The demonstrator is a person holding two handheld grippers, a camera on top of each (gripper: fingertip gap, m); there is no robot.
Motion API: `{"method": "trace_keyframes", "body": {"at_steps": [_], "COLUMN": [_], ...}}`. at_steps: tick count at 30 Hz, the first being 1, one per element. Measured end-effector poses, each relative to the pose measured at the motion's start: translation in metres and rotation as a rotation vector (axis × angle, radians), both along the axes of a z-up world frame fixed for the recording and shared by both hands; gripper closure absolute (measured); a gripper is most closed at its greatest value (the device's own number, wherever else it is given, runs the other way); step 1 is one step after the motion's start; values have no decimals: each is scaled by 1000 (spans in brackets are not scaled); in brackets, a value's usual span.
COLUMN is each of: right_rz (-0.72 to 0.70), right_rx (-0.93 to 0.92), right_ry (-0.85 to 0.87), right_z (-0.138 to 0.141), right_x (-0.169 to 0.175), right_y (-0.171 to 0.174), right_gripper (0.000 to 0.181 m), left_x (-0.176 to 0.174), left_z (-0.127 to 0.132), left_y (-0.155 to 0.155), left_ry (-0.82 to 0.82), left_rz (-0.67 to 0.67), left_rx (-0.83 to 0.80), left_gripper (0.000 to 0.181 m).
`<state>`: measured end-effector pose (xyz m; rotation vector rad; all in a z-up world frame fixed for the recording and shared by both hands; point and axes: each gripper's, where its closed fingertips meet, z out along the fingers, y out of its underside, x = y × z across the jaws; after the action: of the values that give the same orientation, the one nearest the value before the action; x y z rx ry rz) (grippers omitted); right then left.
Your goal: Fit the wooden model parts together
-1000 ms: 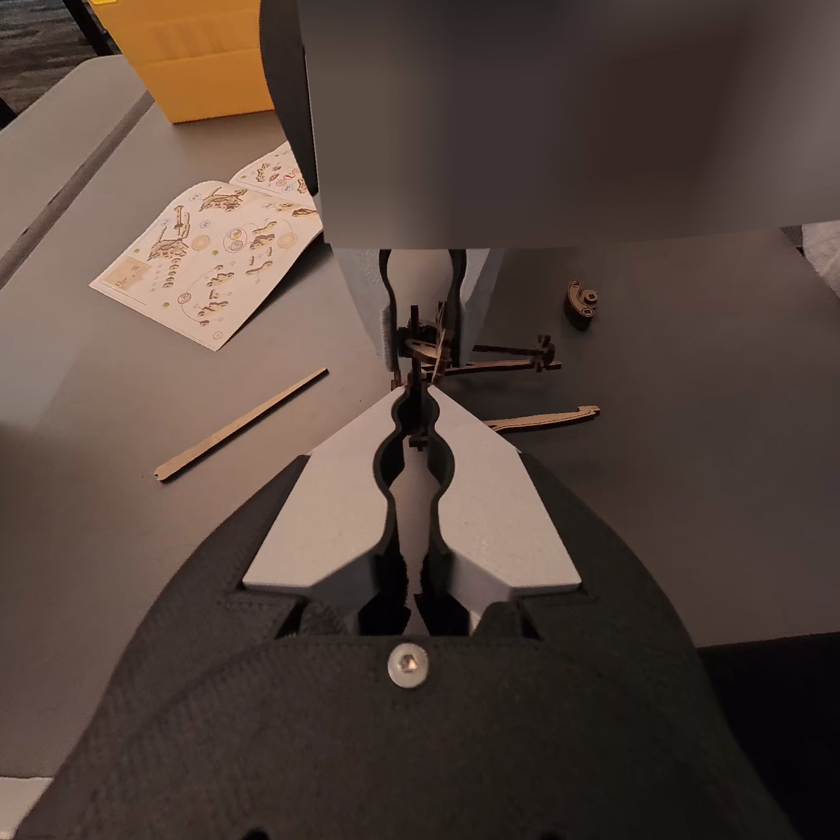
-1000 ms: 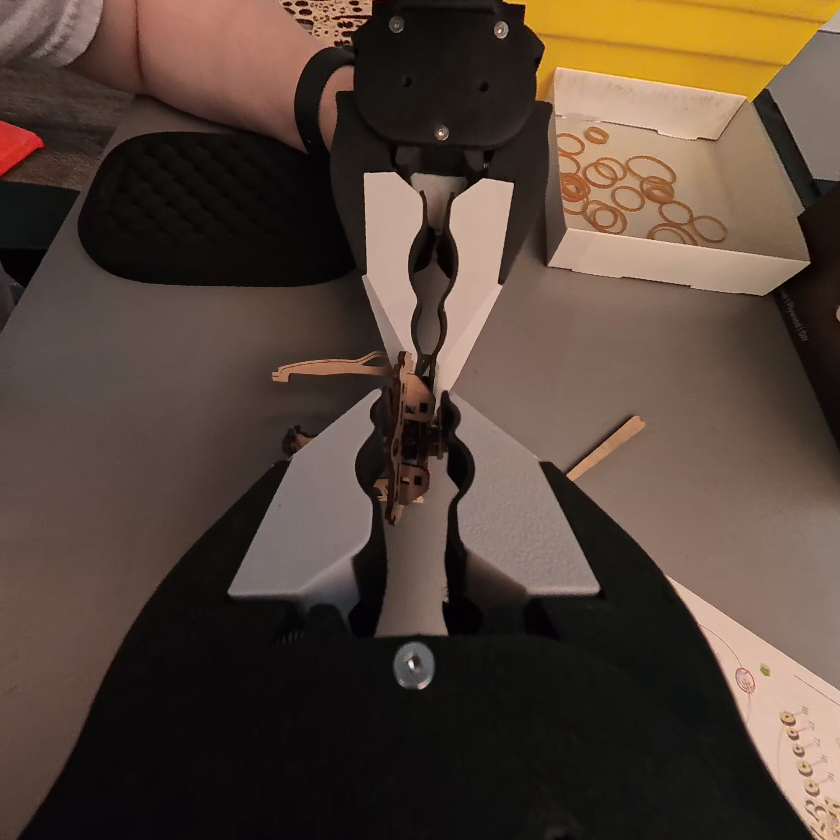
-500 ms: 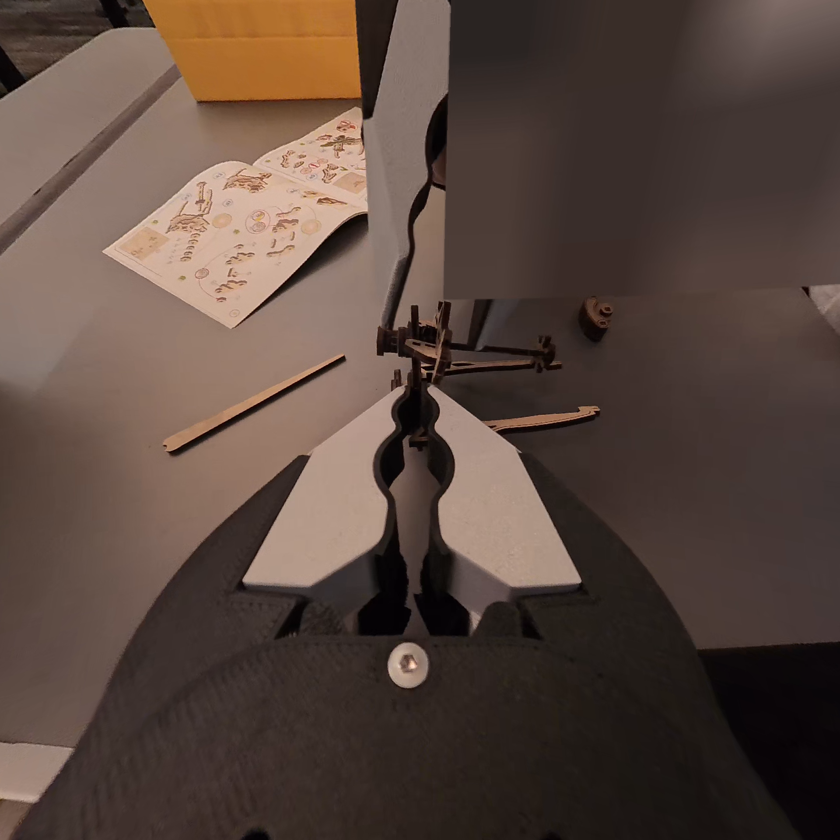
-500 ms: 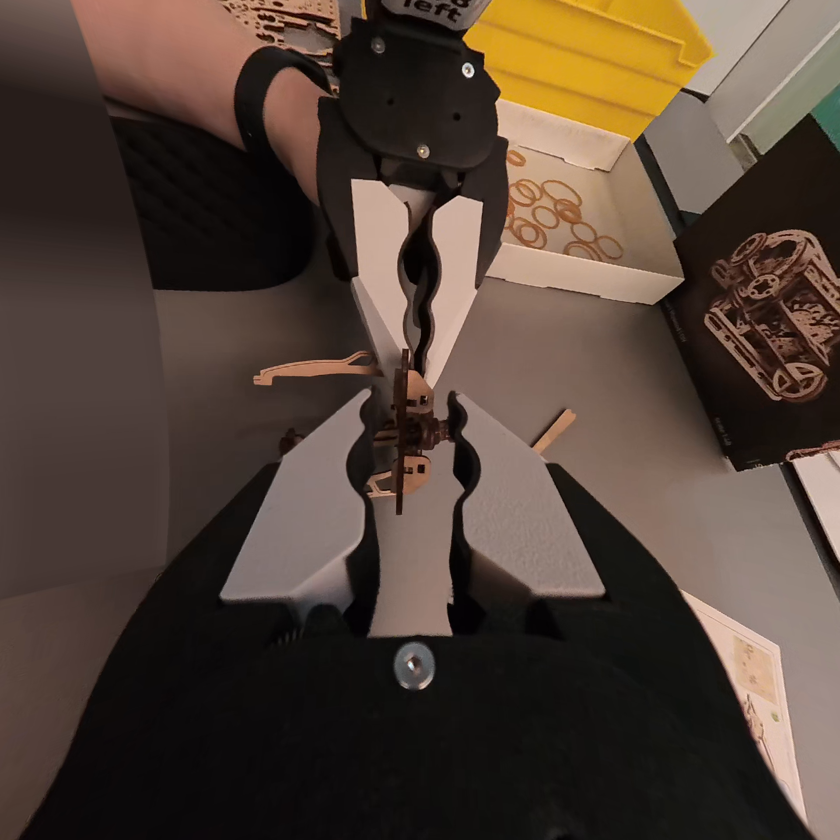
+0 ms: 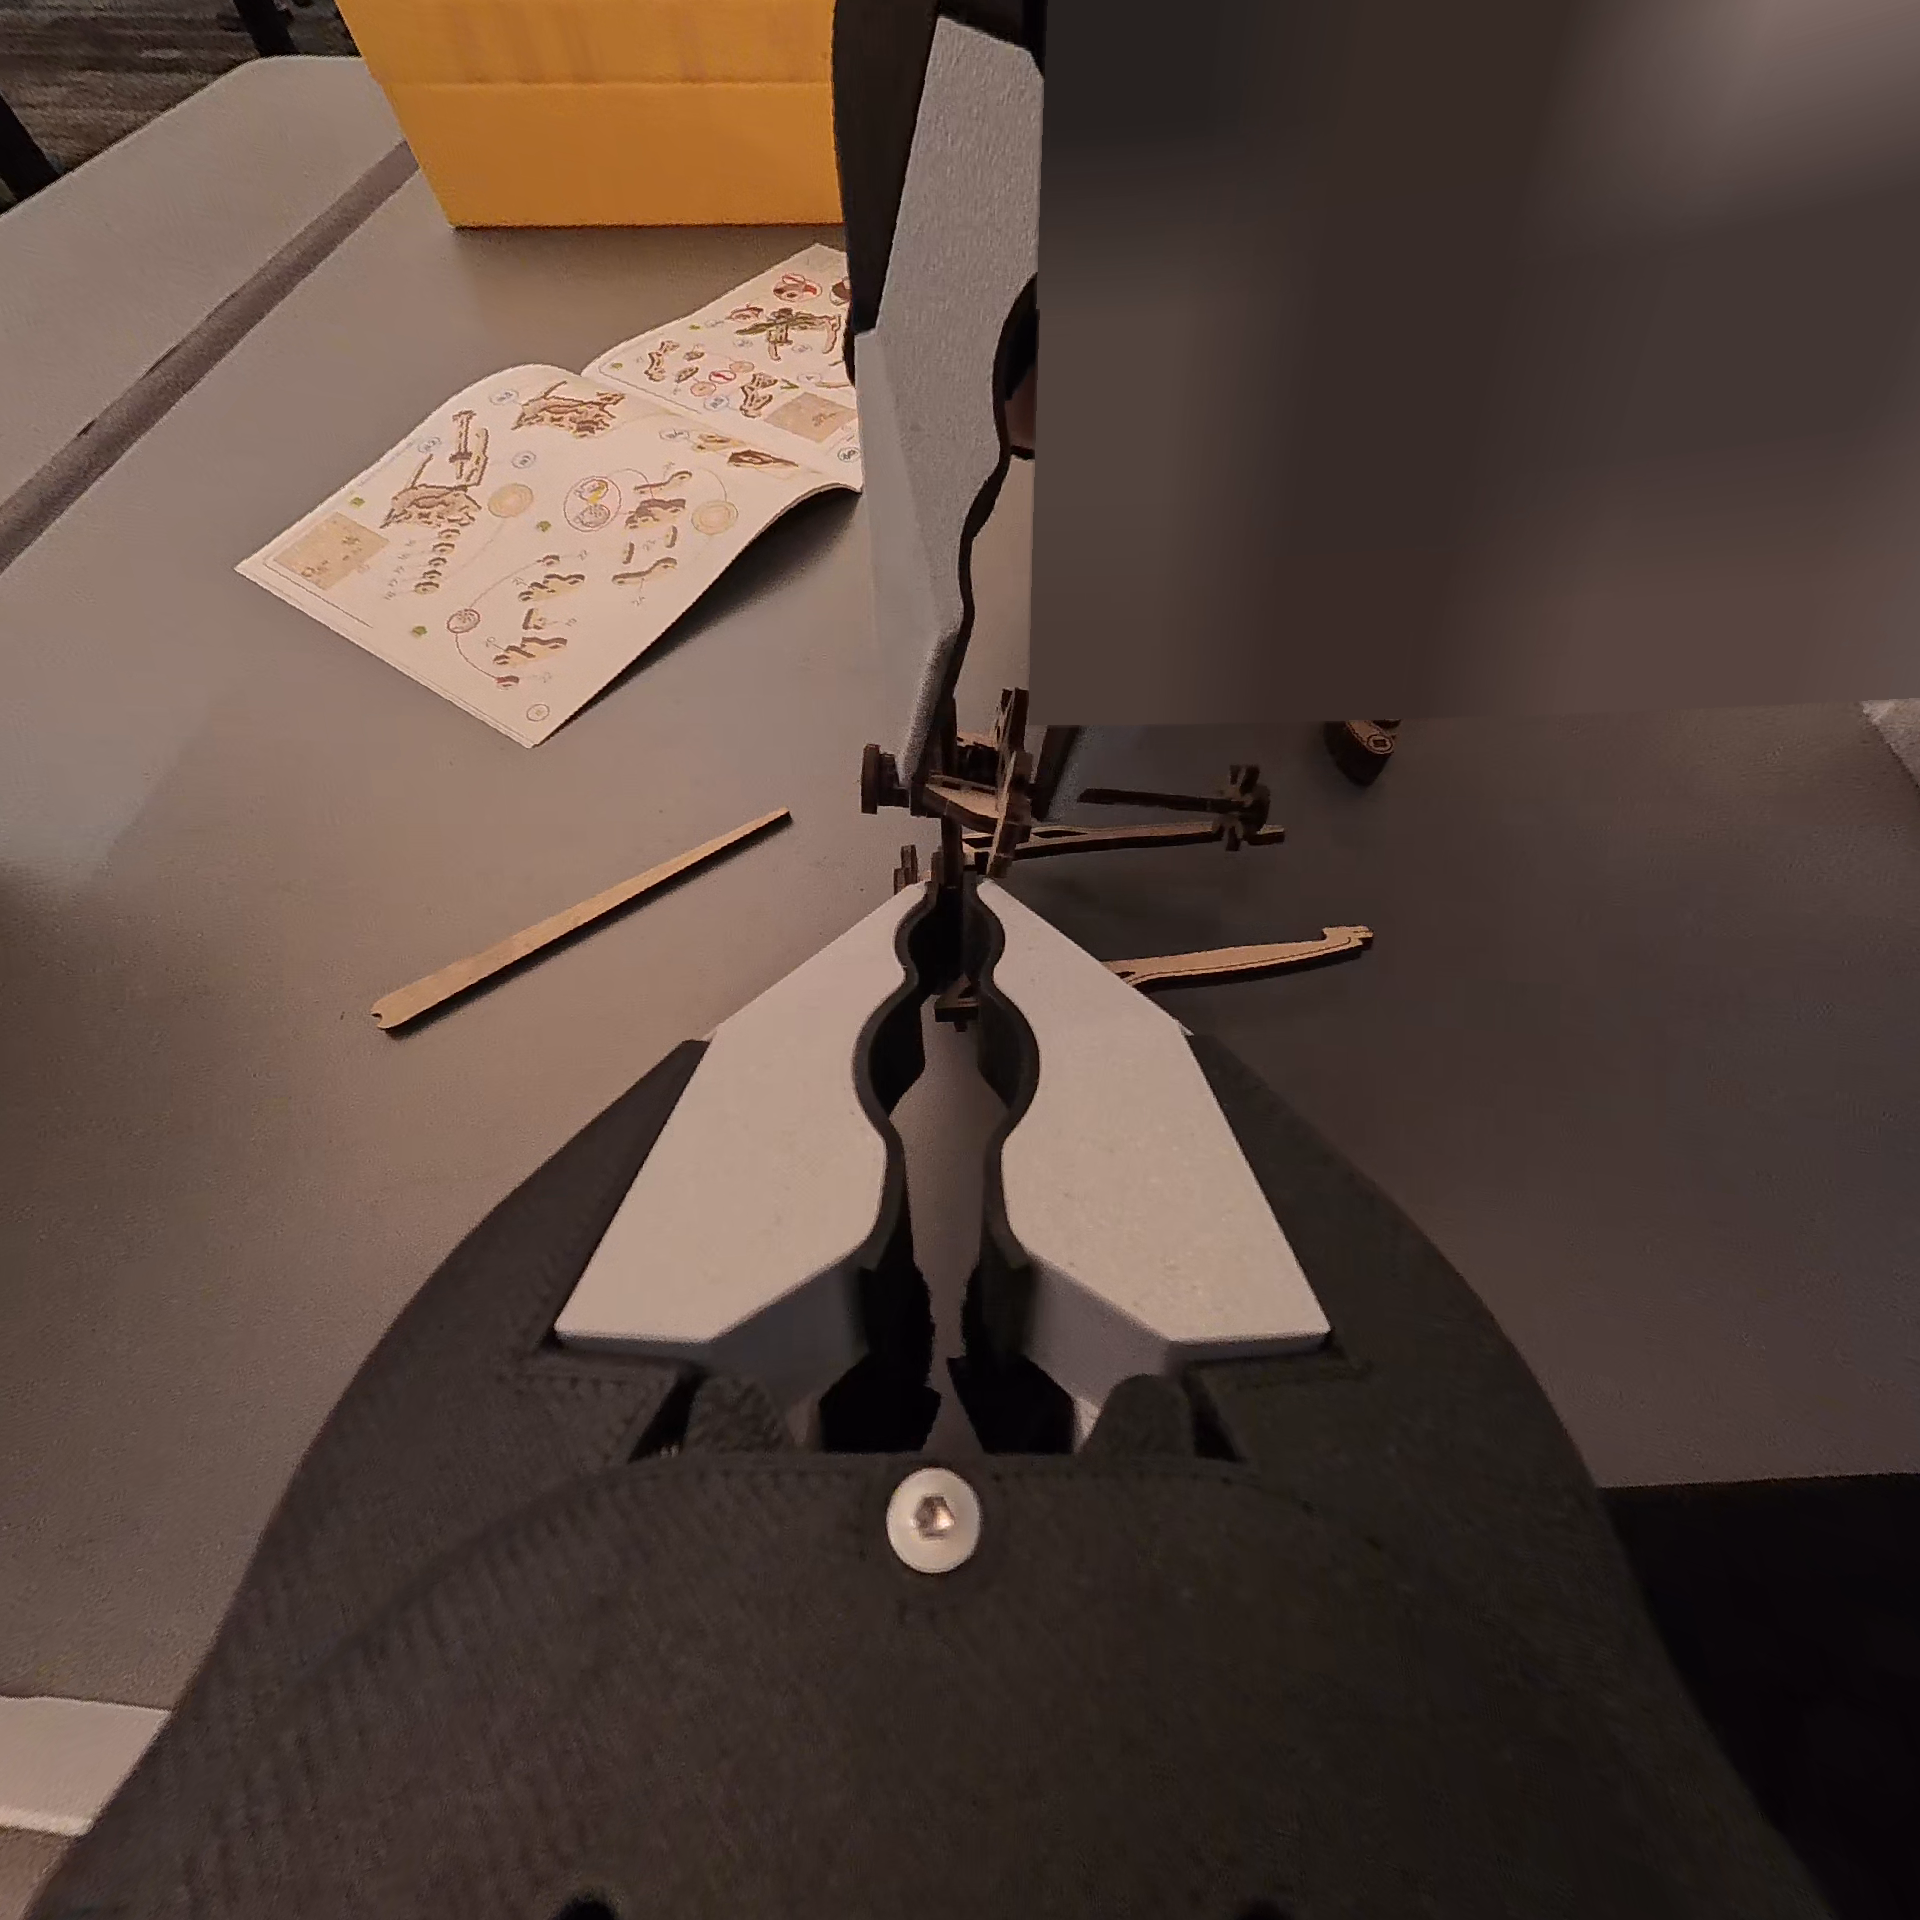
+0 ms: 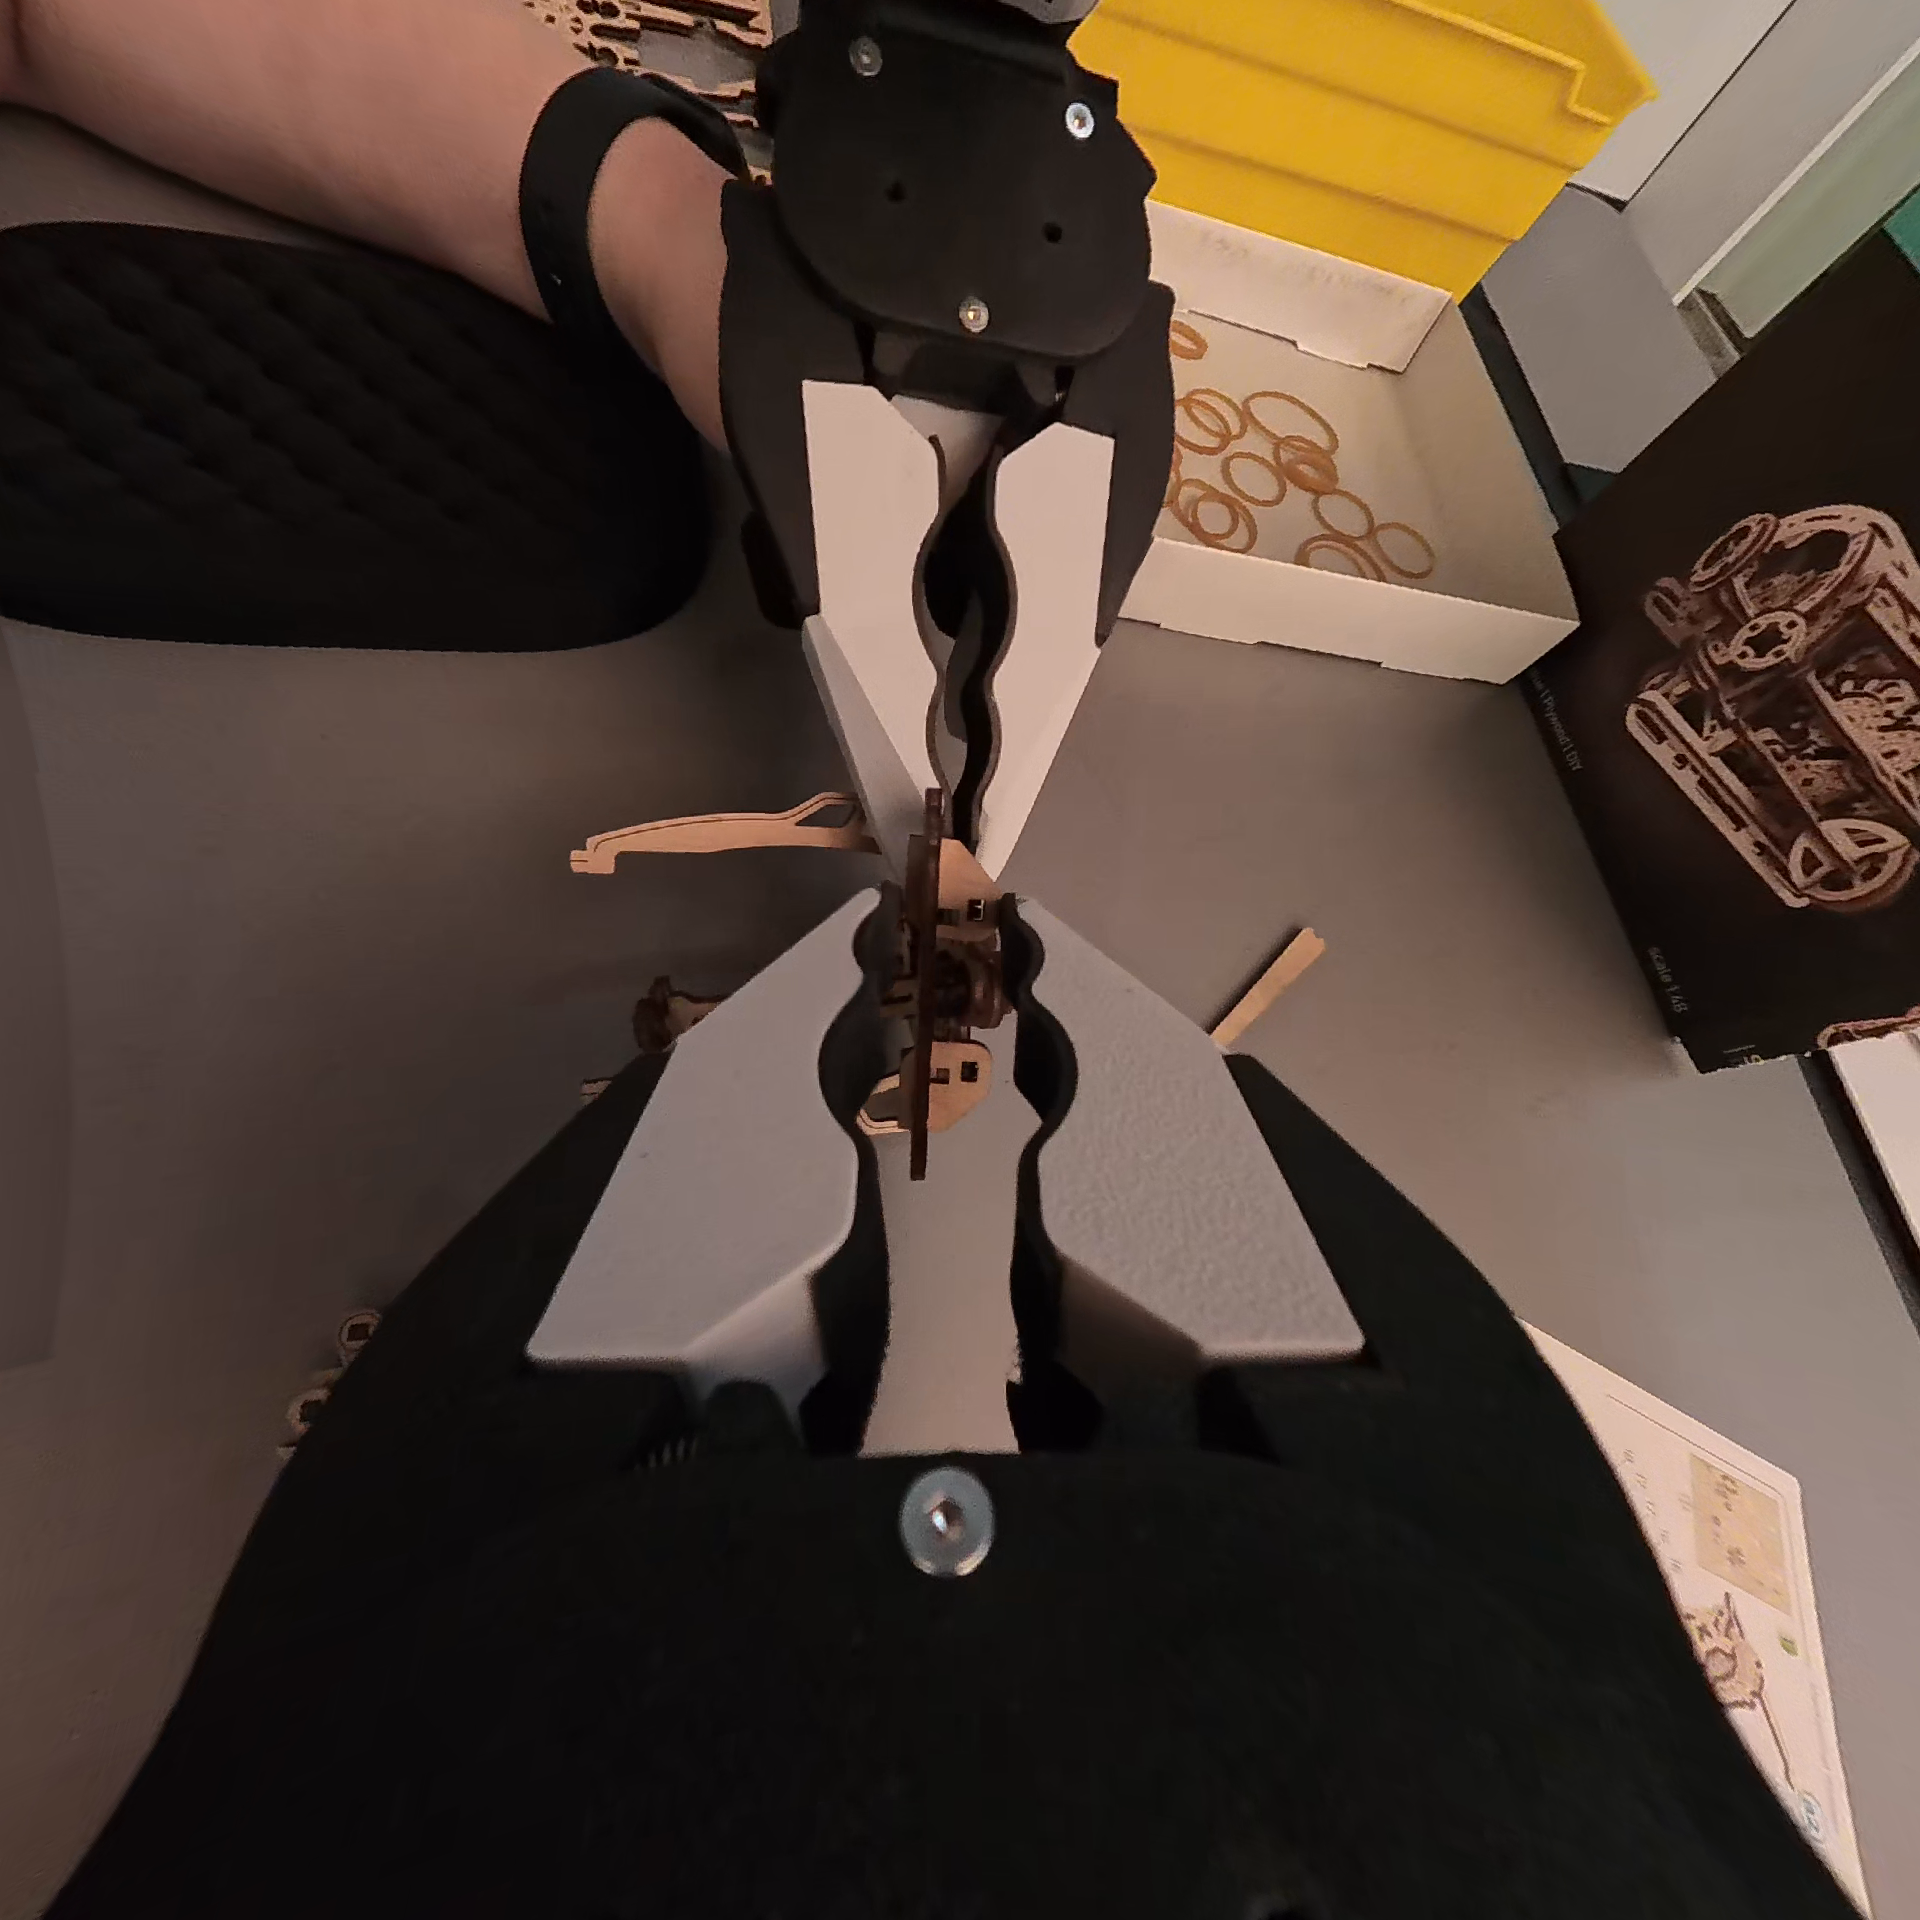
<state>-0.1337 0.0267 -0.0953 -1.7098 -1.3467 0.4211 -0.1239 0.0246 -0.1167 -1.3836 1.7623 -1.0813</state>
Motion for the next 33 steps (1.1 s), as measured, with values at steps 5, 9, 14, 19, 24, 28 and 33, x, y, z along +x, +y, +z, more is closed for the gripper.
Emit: {"method": "trace_keyframes", "body": {"at_steps": [5,9,14,19,24,28,33], "right_rz": [4,33,61,59,66,72,86], "right_rx": [3,-13,-29,-26,-35,-58,-75], "right_ry": [-4,-9,-21,-40,-55,-44,-39], "right_z": [0,-1,0,1,-3,-3,-4], "right_x": [0,-1,-1,0,0,0,-1], "right_y": [0,-4,-8,-9,-10,-11,-13], "right_gripper": [165,165,165,165,164,164,165], "left_x": [0,0,1,1,1,2,1], "left_z": [0,-1,0,2,-1,-1,-2], "left_y": [0,-3,-6,-7,-7,-8,-9], "left_ry": [-1,-4,-7,-16,3,5,9], "left_rz": [0,-21,-32,-33,-28,-27,-37], "left_rx": [9,56,96,118,180,197,222], "left_gripper": [181,181,181,181,181,181,181]}}
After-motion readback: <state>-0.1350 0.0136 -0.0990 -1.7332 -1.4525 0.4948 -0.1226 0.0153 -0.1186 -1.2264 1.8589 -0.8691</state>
